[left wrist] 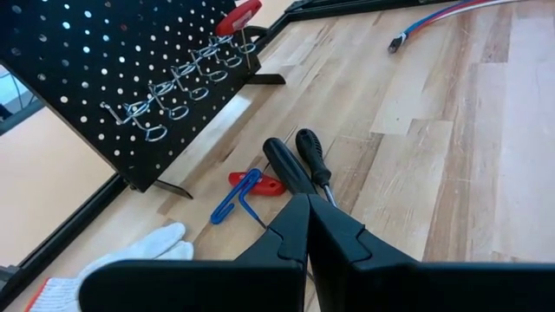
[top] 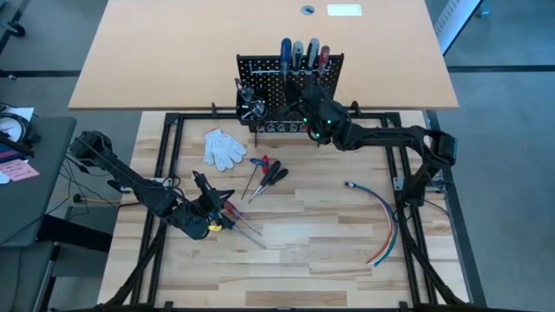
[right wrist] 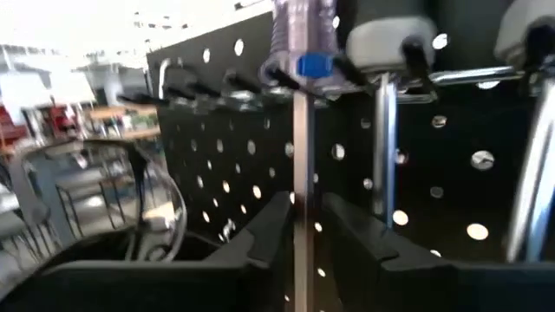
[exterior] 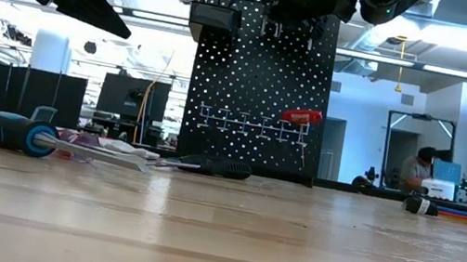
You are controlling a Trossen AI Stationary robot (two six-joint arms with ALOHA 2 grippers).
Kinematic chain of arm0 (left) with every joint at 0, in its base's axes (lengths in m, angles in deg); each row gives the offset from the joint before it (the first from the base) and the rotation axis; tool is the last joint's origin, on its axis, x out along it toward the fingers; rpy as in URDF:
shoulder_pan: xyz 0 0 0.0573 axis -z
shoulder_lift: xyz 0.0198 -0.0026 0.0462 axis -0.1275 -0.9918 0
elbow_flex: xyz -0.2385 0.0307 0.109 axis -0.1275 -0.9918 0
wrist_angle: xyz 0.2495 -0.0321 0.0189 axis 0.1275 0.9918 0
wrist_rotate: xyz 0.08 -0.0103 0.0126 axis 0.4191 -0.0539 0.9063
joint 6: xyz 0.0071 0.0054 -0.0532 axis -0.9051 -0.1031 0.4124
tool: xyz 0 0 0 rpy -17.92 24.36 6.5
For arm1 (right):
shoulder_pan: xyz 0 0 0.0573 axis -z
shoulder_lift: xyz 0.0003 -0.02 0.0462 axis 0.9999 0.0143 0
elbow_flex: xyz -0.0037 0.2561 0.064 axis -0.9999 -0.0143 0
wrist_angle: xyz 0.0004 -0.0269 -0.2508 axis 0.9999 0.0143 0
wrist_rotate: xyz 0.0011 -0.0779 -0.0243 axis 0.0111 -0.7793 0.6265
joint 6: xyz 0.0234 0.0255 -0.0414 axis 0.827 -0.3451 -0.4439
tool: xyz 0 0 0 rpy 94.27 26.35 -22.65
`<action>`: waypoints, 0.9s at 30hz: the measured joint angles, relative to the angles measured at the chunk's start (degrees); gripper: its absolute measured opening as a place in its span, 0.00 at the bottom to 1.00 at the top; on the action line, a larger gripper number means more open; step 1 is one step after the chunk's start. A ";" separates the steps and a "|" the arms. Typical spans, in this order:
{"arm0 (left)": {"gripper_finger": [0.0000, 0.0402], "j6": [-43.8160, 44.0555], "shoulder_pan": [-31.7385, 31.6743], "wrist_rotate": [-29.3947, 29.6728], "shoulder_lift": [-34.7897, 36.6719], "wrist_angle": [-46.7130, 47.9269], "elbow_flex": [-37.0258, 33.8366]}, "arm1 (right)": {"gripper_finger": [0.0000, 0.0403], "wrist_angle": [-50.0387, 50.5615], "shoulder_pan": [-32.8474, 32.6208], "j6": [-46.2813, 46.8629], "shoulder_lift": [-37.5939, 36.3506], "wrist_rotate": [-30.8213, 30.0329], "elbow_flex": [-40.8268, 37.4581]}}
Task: Hang tools onto peg board
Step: Hang the transparent blue screwdriver on the peg board, then hang the right black screwdriver in the peg board
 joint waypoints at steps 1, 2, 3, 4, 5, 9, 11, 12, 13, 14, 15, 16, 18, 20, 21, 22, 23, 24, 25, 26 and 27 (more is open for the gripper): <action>0.00 0.00 0.00 0.00 0.00 -0.01 0.00 | 0.22 0.61 -0.17 -0.99 0.00 0.00 0.00; 0.00 0.00 0.00 0.00 0.00 0.00 0.00 | 0.25 1.25 -0.35 -1.63 0.00 -0.04 0.00; 0.00 0.00 0.00 0.00 0.00 0.00 0.00 | 0.28 1.80 -0.43 -2.44 0.00 -0.07 0.00; 0.00 0.00 0.00 0.02 0.00 0.00 0.00 | 0.31 2.27 -0.46 -2.86 0.02 -0.06 0.00; 0.00 0.00 0.00 0.02 0.00 0.00 0.00 | 0.34 2.83 -0.60 -2.91 0.02 -0.04 0.00; 0.00 0.00 0.00 0.02 0.00 0.02 0.00 | 0.46 4.02 -1.52 -5.14 -0.24 -0.02 0.00; 0.00 0.00 0.00 0.02 0.00 0.04 0.00 | 0.50 4.08 -2.44 -7.54 -0.33 -0.04 0.00; 0.00 0.00 0.00 0.02 0.00 0.04 0.00 | 0.52 4.17 -3.04 -8.84 -0.46 -0.04 0.00; 0.00 0.00 0.00 0.02 0.00 0.04 0.00 | 0.53 4.82 -3.69 -10.12 -0.81 -0.02 0.00; 0.00 0.00 0.00 0.02 0.00 0.04 0.00 | 0.54 5.63 -4.40 -11.26 -1.15 0.01 0.00; 0.00 0.00 0.00 0.02 0.00 0.04 0.00 | 0.54 6.09 -5.12 -12.16 -1.47 0.04 0.00; 0.00 0.00 0.00 0.02 0.00 0.04 0.00 | 0.55 6.96 -5.90 -13.12 -2.00 0.07 0.00; 0.00 0.00 0.00 0.02 0.00 0.07 0.00 | 0.55 9.38 -7.59 -15.42 -3.35 0.04 0.00; 0.00 0.00 0.00 0.02 0.00 0.07 0.00 | 0.55 11.47 -9.40 -17.79 -4.99 -0.02 0.00; 0.00 0.00 0.00 -0.02 0.00 0.09 0.00 | 0.54 12.46 -10.44 -18.92 -5.96 -0.22 0.00; 0.00 0.00 0.00 -0.06 0.00 0.07 0.00 | 0.54 13.28 -11.47 -19.86 -7.01 -0.36 0.00; 0.00 0.00 0.00 -0.07 0.00 0.07 0.00 | 0.54 14.47 -12.54 -20.78 -8.11 -0.44 0.00; 0.00 0.00 0.00 -0.09 0.00 0.09 0.00 | 0.54 16.08 -13.61 -21.53 -9.42 -0.44 0.00; 0.00 0.00 0.00 -0.10 0.00 0.08 0.00 | 0.53 17.94 -14.79 -22.03 -10.58 -0.44 0.00; 0.00 0.00 0.00 -0.13 0.00 0.07 0.00 | 0.53 19.92 -15.94 -22.39 -11.64 -0.45 0.01; 0.00 0.00 0.00 -0.15 0.00 0.09 0.00 | 0.53 22.67 -17.14 -22.47 -12.80 -0.44 0.02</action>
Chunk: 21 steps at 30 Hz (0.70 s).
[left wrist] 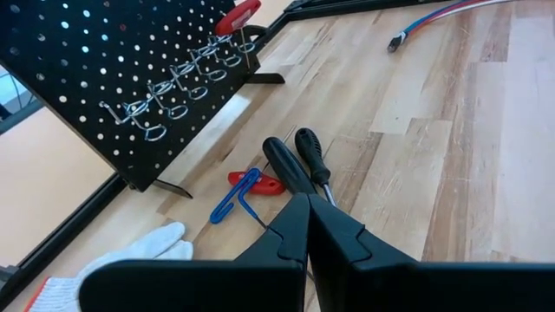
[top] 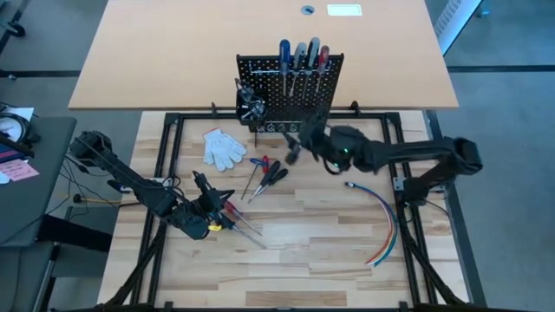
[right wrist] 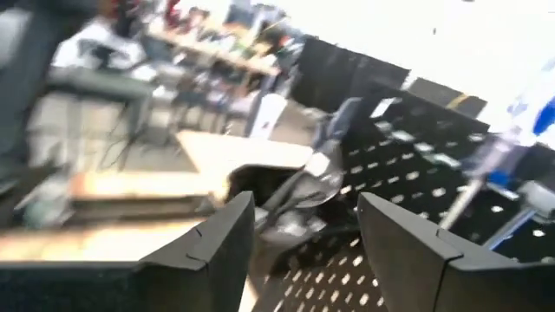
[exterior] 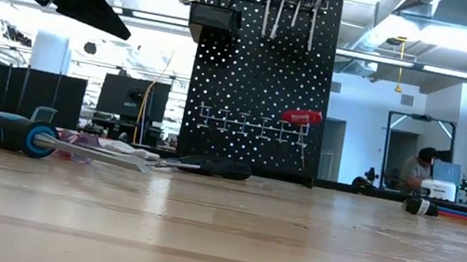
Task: Hang tools onto peg board
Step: Hang the right black screwdriver in the peg board
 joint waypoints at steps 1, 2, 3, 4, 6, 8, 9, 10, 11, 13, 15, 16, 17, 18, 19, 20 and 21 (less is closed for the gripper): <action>0.00 0.00 0.00 -0.02 0.00 0.00 0.00 | 0.53 3.46 -1.25 -0.09 -1.12 0.03 0.00; 0.00 0.02 0.00 -0.06 0.00 -0.02 0.00 | 0.52 7.42 -2.66 -0.14 -2.17 0.20 0.00; 0.00 0.00 0.00 -0.09 0.00 -0.02 0.00 | 0.52 11.47 -4.11 -0.23 -3.03 0.38 0.00; 0.00 0.02 0.00 -0.11 0.00 -0.01 0.00 | 0.52 15.71 -5.61 -0.25 -3.74 0.45 0.00; 0.00 0.02 0.00 -0.11 0.00 -0.02 0.00 | 0.52 24.31 -8.47 0.61 -4.31 1.12 0.00; 0.00 0.02 0.00 -0.12 0.00 -0.02 0.00 | 0.52 28.35 -10.90 3.14 -4.20 3.13 -1.89; 0.00 0.02 0.00 -0.13 0.00 -0.05 0.00 | 0.52 27.94 -11.84 4.64 -4.17 4.25 -3.98; 0.00 0.02 0.00 -0.13 0.00 -0.09 0.00 | 0.52 26.61 -12.50 6.25 -4.14 5.62 -6.49; 0.00 0.03 0.00 -0.13 0.00 -0.09 0.00 | 0.52 24.19 -12.97 7.67 -4.11 6.70 -9.26; 0.00 0.12 0.00 -0.13 0.00 -0.17 0.00 | 0.52 16.82 -13.43 10.46 -4.10 8.11 -15.76; 0.00 0.38 0.00 -0.13 0.00 -0.15 0.00 | 0.52 7.18 -13.17 12.56 -3.16 8.82 -22.27; 0.00 0.39 0.00 -0.13 0.00 -0.17 0.00 | 0.52 2.07 -12.80 13.47 -2.34 9.33 -25.02; 0.00 0.37 -0.02 -0.13 0.00 -0.15 0.00 | 0.52 -1.93 -12.48 14.29 -1.38 9.46 -27.47; 0.00 0.35 -0.01 -0.13 0.00 -0.11 -0.02 | 0.52 -5.37 -12.07 15.16 -0.09 9.56 -29.42; 0.00 0.37 0.00 -0.13 0.00 -0.11 -0.02 | 0.52 -8.75 -11.57 16.12 1.61 9.55 -30.54; 0.00 0.39 0.00 -0.15 0.00 0.00 -0.02 | 0.52 -11.29 -11.23 17.03 3.17 9.59 -31.18; 0.00 0.41 -0.01 -0.14 0.00 0.11 -0.04 | 0.52 -12.50 -10.95 17.84 4.94 9.67 -31.44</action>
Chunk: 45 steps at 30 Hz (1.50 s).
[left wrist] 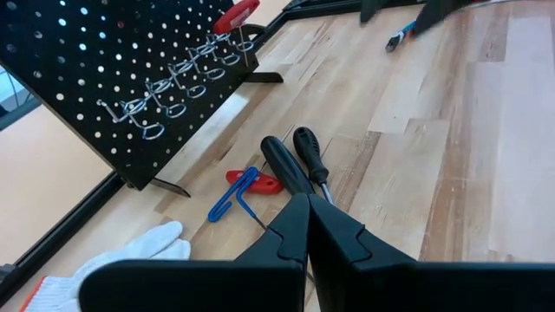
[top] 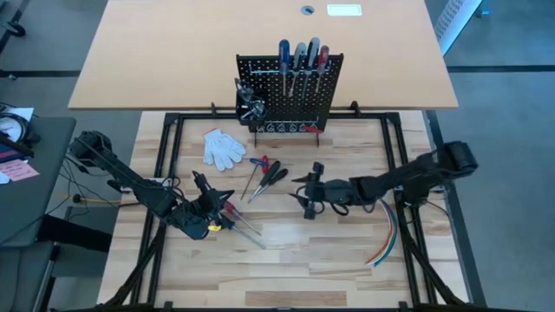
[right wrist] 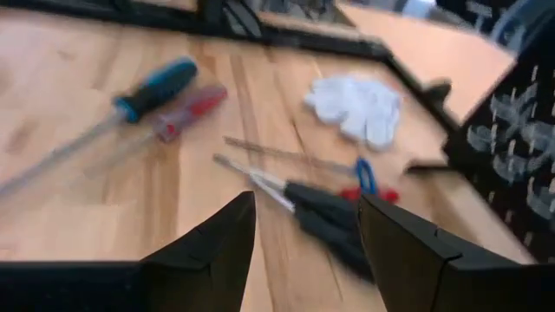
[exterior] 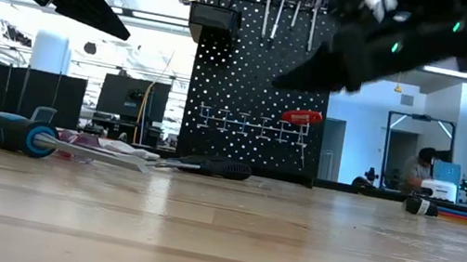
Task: Hang tools onto peg board
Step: Hang the right black screwdriver in the peg board
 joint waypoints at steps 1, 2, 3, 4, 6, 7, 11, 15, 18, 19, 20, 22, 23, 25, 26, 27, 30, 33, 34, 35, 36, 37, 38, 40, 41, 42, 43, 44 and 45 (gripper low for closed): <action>0.00 0.01 0.00 0.01 0.00 0.05 -0.01 | 0.52 -1.50 0.27 0.75 1.94 0.65 -0.02; 0.00 0.01 0.00 0.01 0.00 0.09 -0.01 | 0.52 -3.04 0.50 1.13 3.64 1.69 0.06; 0.00 0.03 0.00 0.01 0.00 0.30 -0.02 | 0.52 -4.53 0.72 1.54 5.66 2.71 0.17; 0.00 0.06 -0.01 0.01 0.02 0.40 -0.03 | 0.52 -5.83 0.76 1.91 7.60 3.44 0.57; 0.00 0.16 -0.01 0.01 0.02 0.52 -0.03 | 0.52 -7.96 0.73 2.03 10.96 4.51 2.04; 0.00 0.16 0.01 0.01 0.02 0.52 -0.03 | 0.52 -7.99 0.73 1.87 12.50 4.63 3.10; 0.00 0.36 -0.01 0.02 0.02 0.69 -0.02 | 0.52 -4.68 1.67 0.30 17.04 4.62 7.93; 0.00 0.55 -0.01 0.01 0.02 0.85 -0.03 | 0.52 14.73 6.72 0.16 15.59 4.75 15.46; 0.00 0.71 -0.01 0.02 0.02 0.90 -0.03 | 0.52 21.38 11.83 -3.04 13.76 8.18 17.95; 0.00 0.73 -0.01 0.02 0.02 0.81 -0.03 | 0.52 21.70 13.68 -4.50 13.73 11.54 17.93; 0.00 0.73 -0.01 0.01 0.02 0.89 -0.01 | 0.52 21.74 15.51 -5.67 13.86 15.74 17.93; 0.00 0.84 0.01 0.01 0.02 0.89 -0.01 | 0.52 22.45 18.89 -6.92 14.78 24.20 17.84; 0.00 0.94 0.00 0.01 0.02 0.85 -0.02 | 0.52 22.17 20.30 -7.33 15.31 27.64 17.86; 0.00 0.95 0.00 0.02 0.02 0.89 -0.03 | 0.52 21.96 22.50 -7.49 16.36 30.65 17.85; 0.00 0.95 0.01 0.03 0.02 0.85 -0.01 | 0.52 20.74 23.36 -7.73 17.20 31.17 17.84; 0.00 0.93 0.00 0.03 0.02 0.85 -0.01 | 0.52 19.17 23.92 -8.26 18.05 31.20 17.87; 0.00 0.93 0.00 0.03 0.02 0.84 -0.01 | 0.52 15.76 24.51 -10.34 20.75 31.36 17.86; 0.00 0.93 0.00 0.03 0.02 0.85 -0.01 | 0.52 15.07 24.18 -12.56 23.10 31.57 17.89; 0.00 0.93 -0.01 0.03 0.02 0.87 -0.01 | 0.52 15.06 23.89 -12.80 23.92 31.59 17.86; 0.00 0.93 -0.01 0.01 0.02 0.91 -0.01 | 0.52 15.14 23.60 -12.85 24.20 31.64 18.01; 0.00 0.93 0.01 0.03 0.02 0.89 -0.01 | 0.52 15.21 23.26 -12.89 24.45 31.53 18.00; 0.00 0.93 0.00 0.02 0.02 0.87 -0.01 | 0.52 15.31 22.92 -12.83 24.56 31.53 17.96; 0.00 0.93 -0.01 0.01 0.01 0.93 -0.01 | 0.52 15.60 22.54 -12.88 24.55 31.24 18.01; 0.00 0.93 0.00 0.02 0.00 0.81 0.02 | 0.52 15.55 21.90 -12.90 24.54 31.00 18.00; 0.00 0.93 -0.01 0.01 0.01 0.93 0.04 | 0.52 15.44 21.66 -13.01 24.53 30.97 18.00; 0.00 0.93 0.00 0.01 0.02 0.97 0.04 | 0.52 15.31 21.42 -13.08 24.43 30.93 17.99; 0.00 0.93 -0.01 0.01 0.00 0.91 0.04 | 0.52 15.17 21.26 -13.18 24.32 30.89 17.95; 0.00 0.93 -0.01 0.01 0.00 0.93 0.04 | 0.52 14.78 21.06 -13.18 24.30 30.91 17.91; 0.00 0.93 -0.01 0.01 0.00 0.92 0.04 | 0.52 14.52 20.95 -13.12 24.30 31.03 17.91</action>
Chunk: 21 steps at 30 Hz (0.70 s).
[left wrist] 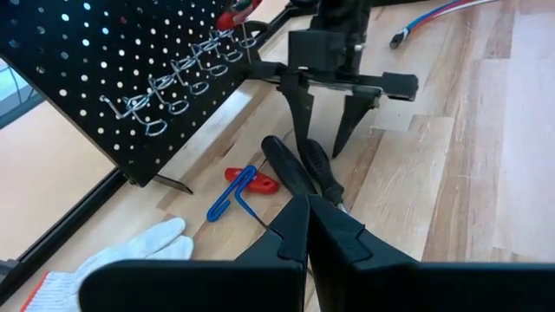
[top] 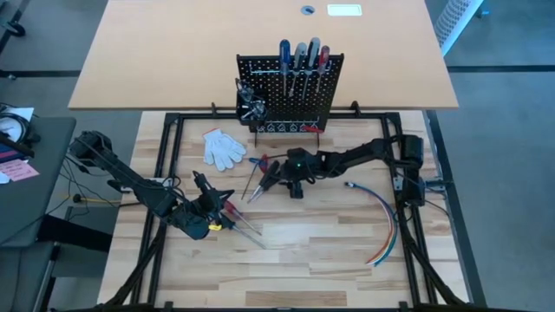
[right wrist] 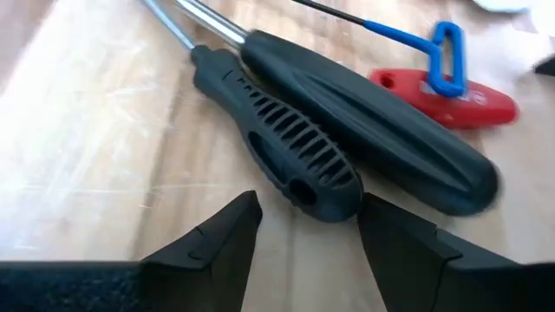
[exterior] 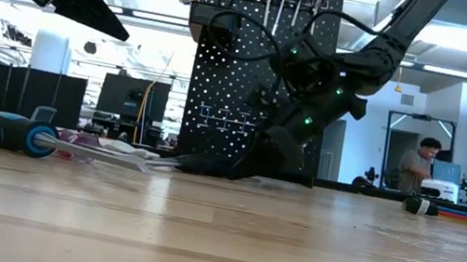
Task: Hang tools onto peg board
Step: Hang the right black screwdriver in the peg board
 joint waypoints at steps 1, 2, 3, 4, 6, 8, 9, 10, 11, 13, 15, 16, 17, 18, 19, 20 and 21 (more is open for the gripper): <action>0.00 0.00 0.01 0.00 0.01 -0.01 0.00 | 0.52 -0.34 -0.08 0.00 0.02 0.13 -0.02; 0.00 0.00 0.01 0.00 0.01 -0.01 0.00 | 0.52 -0.69 -0.09 0.07 0.02 0.28 -0.06; 0.00 0.00 0.02 0.00 0.02 -0.01 0.00 | 0.53 -1.05 -0.11 0.42 0.02 0.48 -0.07; 0.00 0.00 0.00 0.00 0.02 -0.01 0.00 | 0.54 -1.44 -0.15 1.28 0.05 0.56 -0.07; 0.00 0.00 0.00 0.00 0.00 -0.01 0.00 | 0.58 -1.83 -0.26 2.52 0.09 0.63 -0.07; 0.00 0.00 0.01 0.00 0.01 -0.04 0.00 | 0.63 -2.09 -0.46 2.97 0.09 0.65 -0.07; 0.00 0.00 0.00 0.00 0.00 -0.04 0.00 | 0.66 -2.31 -0.61 2.98 0.09 0.63 -0.07; 0.00 0.00 0.02 -0.01 0.00 -0.04 0.00 | 0.68 -2.60 -0.86 2.97 0.09 0.64 -0.07; 0.00 0.00 0.00 0.00 0.02 -0.03 0.00 | 0.70 -3.15 -1.16 2.93 0.19 0.63 -0.08; 0.00 0.00 0.00 0.00 0.00 -0.07 0.00 | 0.72 -4.68 -1.99 1.56 0.60 0.70 -0.07; 0.00 0.00 0.00 -0.02 0.01 -0.06 0.00 | 0.73 -4.29 -3.04 -1.59 0.63 1.48 -0.09; 0.00 0.00 0.02 -0.02 0.00 -0.10 0.00 | 0.73 -4.36 -3.61 -2.94 0.77 1.50 -0.09; 0.00 0.00 0.01 -0.02 0.01 -0.07 0.00 | 0.73 -4.68 -4.10 -3.83 1.06 1.53 -0.09; 0.00 0.00 0.00 -0.02 0.00 -0.08 0.00 | 0.72 -4.91 -4.57 -4.21 1.20 1.50 -0.09; 0.00 0.00 0.00 -0.02 0.01 -0.09 0.00 | 0.72 -4.99 -4.93 -4.22 1.25 1.44 -0.07; 0.00 0.00 0.01 -0.02 0.01 -0.07 0.00 | 0.71 -4.93 -5.20 -4.22 1.25 1.50 -0.07; 0.00 0.00 0.02 -0.02 0.00 -0.08 0.00 | 0.71 -4.94 -5.34 -4.23 1.28 1.50 -0.07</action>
